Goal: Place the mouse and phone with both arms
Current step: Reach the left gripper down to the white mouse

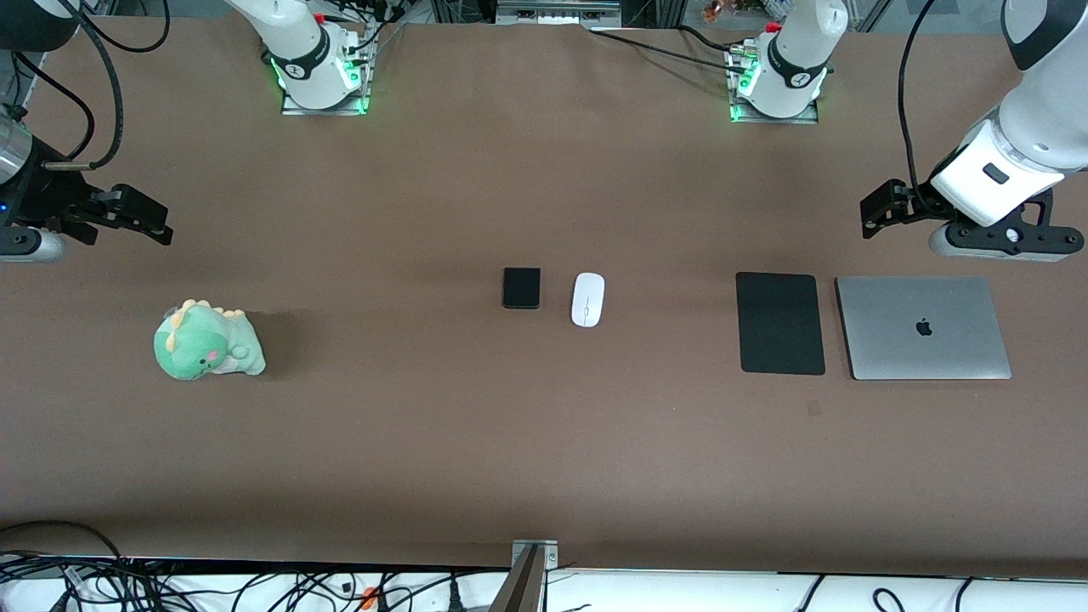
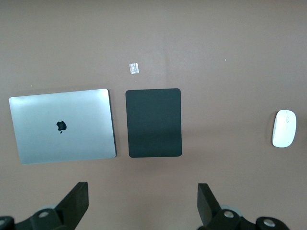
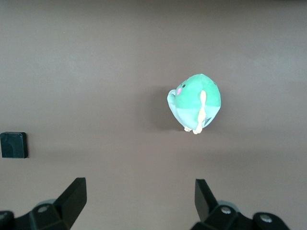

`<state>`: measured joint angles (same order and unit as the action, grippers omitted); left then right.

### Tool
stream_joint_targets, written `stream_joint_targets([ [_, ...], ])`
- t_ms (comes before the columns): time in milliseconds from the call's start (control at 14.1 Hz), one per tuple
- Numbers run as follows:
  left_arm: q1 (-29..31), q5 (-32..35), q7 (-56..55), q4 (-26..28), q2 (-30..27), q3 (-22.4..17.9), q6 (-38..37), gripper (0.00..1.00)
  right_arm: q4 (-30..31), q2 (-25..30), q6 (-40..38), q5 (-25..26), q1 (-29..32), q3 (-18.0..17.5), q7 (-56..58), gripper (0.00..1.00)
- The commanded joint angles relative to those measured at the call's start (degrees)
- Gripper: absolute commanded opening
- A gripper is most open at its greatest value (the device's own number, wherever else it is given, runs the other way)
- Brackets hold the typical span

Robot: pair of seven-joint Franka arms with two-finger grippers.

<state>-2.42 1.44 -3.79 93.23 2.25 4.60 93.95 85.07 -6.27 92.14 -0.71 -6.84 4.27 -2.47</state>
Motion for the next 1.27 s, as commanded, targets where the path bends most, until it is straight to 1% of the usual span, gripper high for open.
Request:
stream_joint_targets([
  [0, -0.31, 0.32, -0.17, -0.51, -0.14, -0.12, -0.34, 1.00, -0.17, 0.21, 0.06, 0.01, 0.33, -0.14, 0.80, 1.00],
  [212, -0.40, 0.40, -1.04, -0.60, -0.06, -0.03, -0.34, 1.00, -0.17, 0.20, 0.06, 0.01, 0.33, -0.14, 0.80, 1.00],
  [283, -0.40, 0.32, -1.39, -0.51, -0.14, 0.57, -0.61, 1.00, -0.17, 0.29, 0.06, 0.01, 0.33, -0.14, 0.80, 1.00],
  [354, -0.40, 0.23, -3.39, -0.51, -0.06, 1.36, -1.74, 1.00, -0.17, 0.29, 0.06, 0.01, 0.33, -0.14, 0.80, 1.00],
  [495, -0.40, 0.23, -9.71, -0.51, 0.29, 1.63, -2.45, 1.00, -0.17, 0.20, 0.06, 0.01, 0.42, -0.14, 0.80, 1.00],
  [848, -1.89, 0.32, -9.75, -0.60, 2.14, 2.16, -3.51, 1.00, -0.17, 0.20, -0.12, -0.08, 0.33, -0.14, 0.80, 1.00],
  [990, -2.24, 0.14, -9.48, -0.68, 3.98, 2.51, -3.60, 1.00, -0.17, 0.29, -0.12, -0.08, 0.33, -0.05, 0.80, 1.00],
  [1061, -3.98, 0.14, -9.48, -0.77, 5.73, 3.65, -3.51, 1.00, -0.17, 0.21, -0.12, -0.08, 0.42, -0.05, 0.80, 1.00],
  [1202, -7.49, -1.17, -10.27, -1.82, 9.59, 4.10, -2.98, 1.00, -0.17, 0.29, -0.12, -0.08, 0.33, -0.05, 0.80, 1.00],
])
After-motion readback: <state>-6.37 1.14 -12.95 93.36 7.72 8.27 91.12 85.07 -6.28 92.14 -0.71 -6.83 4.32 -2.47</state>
